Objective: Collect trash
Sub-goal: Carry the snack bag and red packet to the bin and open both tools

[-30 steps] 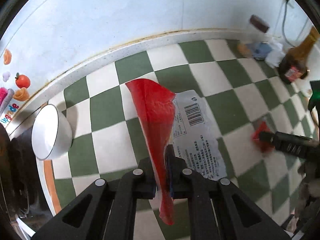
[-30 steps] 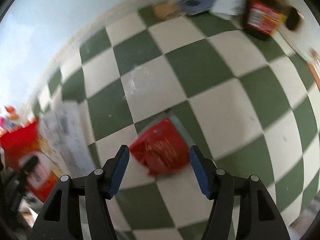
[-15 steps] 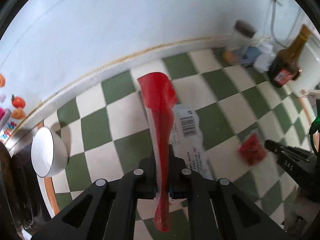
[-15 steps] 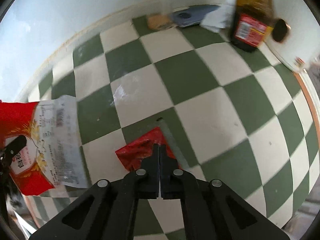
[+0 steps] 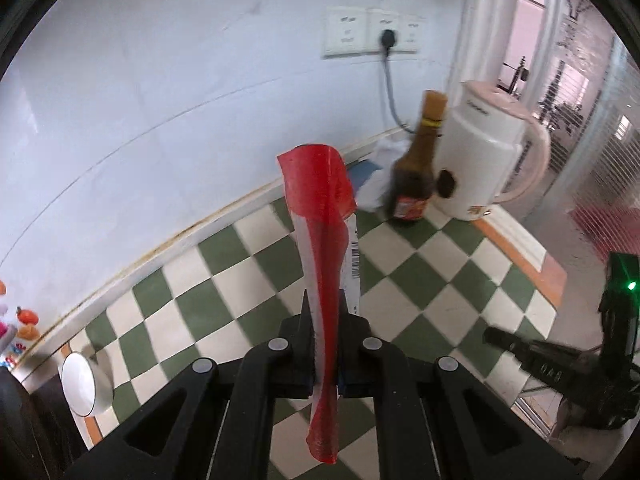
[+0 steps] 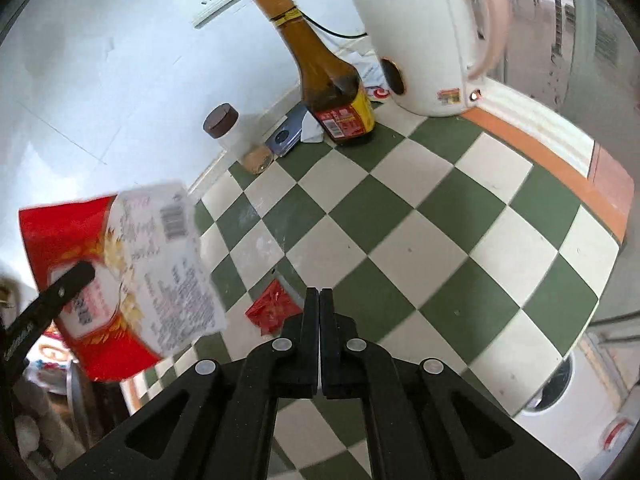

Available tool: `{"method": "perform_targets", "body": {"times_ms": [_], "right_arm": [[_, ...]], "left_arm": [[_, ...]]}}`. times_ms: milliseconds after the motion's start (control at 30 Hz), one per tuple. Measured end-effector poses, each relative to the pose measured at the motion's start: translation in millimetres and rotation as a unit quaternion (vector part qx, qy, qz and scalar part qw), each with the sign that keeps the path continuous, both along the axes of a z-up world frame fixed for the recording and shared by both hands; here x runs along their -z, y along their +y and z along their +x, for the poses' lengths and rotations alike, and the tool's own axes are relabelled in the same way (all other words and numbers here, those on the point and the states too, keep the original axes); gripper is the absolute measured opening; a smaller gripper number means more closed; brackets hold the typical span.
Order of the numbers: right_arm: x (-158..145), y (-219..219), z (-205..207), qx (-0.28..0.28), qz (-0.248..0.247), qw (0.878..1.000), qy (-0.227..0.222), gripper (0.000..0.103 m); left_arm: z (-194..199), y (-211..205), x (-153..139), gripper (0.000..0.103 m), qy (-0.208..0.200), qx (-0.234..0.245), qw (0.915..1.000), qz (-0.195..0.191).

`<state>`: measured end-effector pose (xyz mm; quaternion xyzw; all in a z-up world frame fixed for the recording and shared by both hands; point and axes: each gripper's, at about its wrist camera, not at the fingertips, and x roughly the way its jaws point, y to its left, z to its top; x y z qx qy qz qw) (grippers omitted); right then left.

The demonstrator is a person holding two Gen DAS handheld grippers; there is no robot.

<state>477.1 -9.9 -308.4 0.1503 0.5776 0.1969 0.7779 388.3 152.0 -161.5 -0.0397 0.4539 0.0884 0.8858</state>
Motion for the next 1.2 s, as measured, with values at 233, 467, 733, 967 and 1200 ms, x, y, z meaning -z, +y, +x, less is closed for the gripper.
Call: {"method": "perform_targets", "body": {"times_ms": [233, 467, 733, 967, 1200], "right_arm": [[34, 29, 2, -0.058, -0.027, 0.997, 0.041, 0.065], [83, 138, 9, -0.191, -0.136, 0.972, 0.022, 0.066], [122, 203, -8, -0.262, -0.249, 0.932, -0.032, 0.054], [94, 132, 13, -0.163, -0.136, 0.977, 0.0, 0.022], [35, -14, 6, -0.017, -0.024, 1.0, -0.003, 0.022]], "left_arm": [[-7, 17, 23, 0.004, 0.019, -0.042, 0.9976, 0.051], [-33, 88, 78, 0.004, 0.078, -0.137, 0.9863, 0.05], [-47, 125, 99, 0.004, 0.096, -0.184, 0.9779, 0.027], [-33, 97, 70, 0.004, 0.067, -0.142, 0.9876, 0.011], [7, 5, 9, 0.004, 0.014, -0.02, 0.9996, -0.015]]}}
